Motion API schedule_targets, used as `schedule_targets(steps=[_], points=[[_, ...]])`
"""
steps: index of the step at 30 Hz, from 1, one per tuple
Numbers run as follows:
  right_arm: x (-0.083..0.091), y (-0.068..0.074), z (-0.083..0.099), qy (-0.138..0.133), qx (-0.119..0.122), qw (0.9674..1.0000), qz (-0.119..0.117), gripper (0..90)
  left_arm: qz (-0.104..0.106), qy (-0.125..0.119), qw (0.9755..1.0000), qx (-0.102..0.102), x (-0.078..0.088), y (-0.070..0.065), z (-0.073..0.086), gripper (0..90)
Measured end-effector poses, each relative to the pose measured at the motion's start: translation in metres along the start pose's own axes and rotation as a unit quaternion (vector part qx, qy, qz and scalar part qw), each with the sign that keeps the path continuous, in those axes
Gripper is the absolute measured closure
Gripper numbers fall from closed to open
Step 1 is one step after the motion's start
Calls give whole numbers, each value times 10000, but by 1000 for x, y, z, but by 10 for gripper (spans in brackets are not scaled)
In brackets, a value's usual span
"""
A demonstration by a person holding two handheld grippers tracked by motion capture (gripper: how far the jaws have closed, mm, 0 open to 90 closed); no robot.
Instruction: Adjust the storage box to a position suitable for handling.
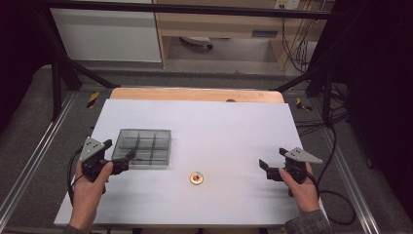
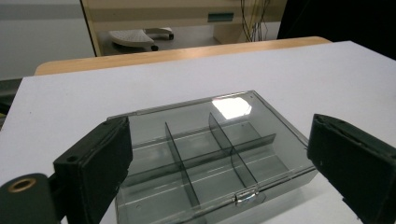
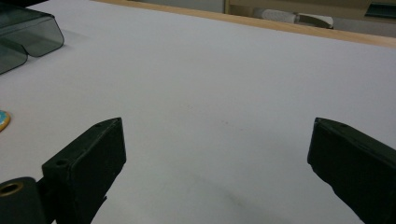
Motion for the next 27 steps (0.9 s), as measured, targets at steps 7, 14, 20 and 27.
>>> schedule_targets(steps=[7,14,20,27], points=[[-3,0,1,91,1,10000,29,45,-283,-74,9996,-42,-16,21,-21,79],[-4,1,2,94,32,10000,-6,46,-639,-209,9974,273,-14,52,-23,107],[-7,5,-1,82,28,10000,6,52,-914,-174,9950,363,-8,65,-21,140],[-14,11,-4,99,60,9999,-31,57,-1139,-78,9926,416,-9,81,-9,391]])
Point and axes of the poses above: each handheld gripper's, and its own axes: x roughly backward along the jaws, z roughly out of its underside, y roughly to its left, the point moved 2 cm from there along -x, roughly forward along the jaws, and after that the axes turned 11 degrees about x, right-handed, at the moved point
